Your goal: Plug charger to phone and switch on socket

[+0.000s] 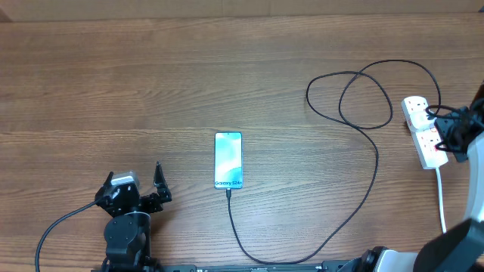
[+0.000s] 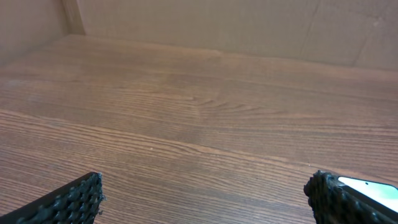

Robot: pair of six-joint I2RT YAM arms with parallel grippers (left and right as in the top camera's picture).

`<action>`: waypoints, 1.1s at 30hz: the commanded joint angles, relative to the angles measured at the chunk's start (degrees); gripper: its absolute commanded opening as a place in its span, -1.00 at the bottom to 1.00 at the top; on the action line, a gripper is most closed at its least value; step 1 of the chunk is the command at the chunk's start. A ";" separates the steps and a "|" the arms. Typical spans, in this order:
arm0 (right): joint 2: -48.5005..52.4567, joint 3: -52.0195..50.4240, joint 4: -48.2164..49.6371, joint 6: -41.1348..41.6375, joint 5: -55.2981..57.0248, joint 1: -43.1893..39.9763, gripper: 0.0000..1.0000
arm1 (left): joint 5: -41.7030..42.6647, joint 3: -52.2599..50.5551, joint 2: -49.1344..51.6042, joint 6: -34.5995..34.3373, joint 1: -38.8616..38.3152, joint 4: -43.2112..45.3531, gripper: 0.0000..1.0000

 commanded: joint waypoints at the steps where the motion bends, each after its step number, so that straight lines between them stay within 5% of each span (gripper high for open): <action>1: 3.91 1.27 2.47 0.42 0.85 -0.07 -0.93 | 0.37 -0.50 -0.50 1.03 0.33 0.22 0.99; 33: 18.01 1.25 20.33 -3.32 1.70 -0.07 -0.92 | 0.37 -0.50 -0.50 1.03 0.33 0.22 1.00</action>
